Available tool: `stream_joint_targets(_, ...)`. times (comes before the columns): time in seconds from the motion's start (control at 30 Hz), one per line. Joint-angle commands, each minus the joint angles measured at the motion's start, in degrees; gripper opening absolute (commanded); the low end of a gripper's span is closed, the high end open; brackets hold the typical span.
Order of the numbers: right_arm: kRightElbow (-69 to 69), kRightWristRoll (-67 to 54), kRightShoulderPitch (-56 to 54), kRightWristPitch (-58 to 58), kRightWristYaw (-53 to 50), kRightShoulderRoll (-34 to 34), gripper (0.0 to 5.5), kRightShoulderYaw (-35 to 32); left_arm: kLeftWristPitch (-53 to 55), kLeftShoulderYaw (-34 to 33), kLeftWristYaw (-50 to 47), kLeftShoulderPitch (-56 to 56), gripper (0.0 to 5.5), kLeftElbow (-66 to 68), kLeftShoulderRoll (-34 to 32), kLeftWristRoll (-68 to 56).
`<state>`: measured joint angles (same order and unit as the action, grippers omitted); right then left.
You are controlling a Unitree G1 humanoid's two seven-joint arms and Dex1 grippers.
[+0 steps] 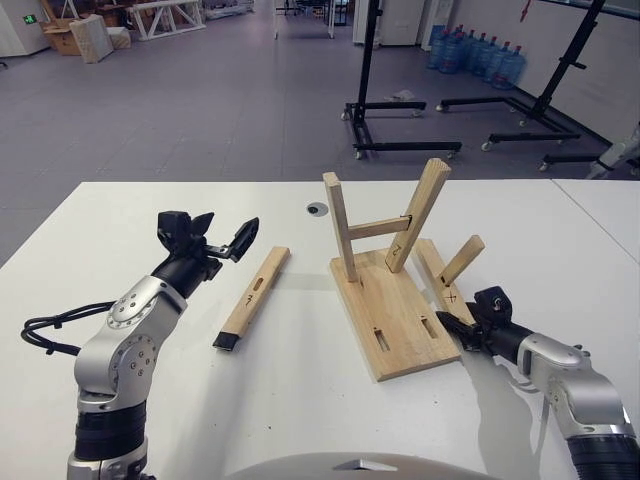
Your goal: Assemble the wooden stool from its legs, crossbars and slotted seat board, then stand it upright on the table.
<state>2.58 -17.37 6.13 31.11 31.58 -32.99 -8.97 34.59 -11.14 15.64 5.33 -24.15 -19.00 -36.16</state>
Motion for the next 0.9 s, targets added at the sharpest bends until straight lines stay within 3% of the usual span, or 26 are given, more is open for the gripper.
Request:
stream_joint_targets(0.03, -3.2, 1.3, 0.3, 1.1, 0.8, -1.6, 2.34, 0.1, -0.6, 0.6, 0.4, 0.6, 5.40, 0.3, 0.4, 0.6)
stream_joint_targets(0.1, -3.8, 1.2, 0.4, 0.4, 1.7, -2.2, 2.05, -0.3, -0.8, 0.9, 0.6, 0.6, 5.40, 0.4, 0.6, 0.9)
stream_joint_targets(0.3, -6.7, -1.1, -0.9, -1.8, 4.1, -3.1, 2.05, -4.4, -1.1, -0.4, 1.0, 1.9, 5.40, 1.1, 0.8, -0.4)
stream_joint_targets(0.5, -13.2, -12.6, -7.9, -0.9, 6.1, -5.8, 2.05, -20.7, 5.4, -8.3, 5.7, 4.9, 5.40, -1.4, -3.5, -16.7)
stream_joint_targets(0.63, -7.2, -27.1, -16.4, 6.5, 7.2, -8.1, 2.05, -29.5, 10.7, -10.1, 7.9, 8.4, 5.40, -3.5, -7.5, -29.6)
stream_joint_targets(0.73, 4.6, -41.4, -22.9, 15.1, 6.6, -8.9, 2.05, -28.9, 13.2, -9.7, 7.8, 12.9, 5.40, -2.6, -8.4, -41.3)
stream_joint_targets(0.9, 19.2, -57.7, -28.2, 22.7, 4.5, -8.5, 2.05, -21.0, 14.4, -7.1, 3.2, 18.4, 5.40, 2.7, -6.9, -55.5)
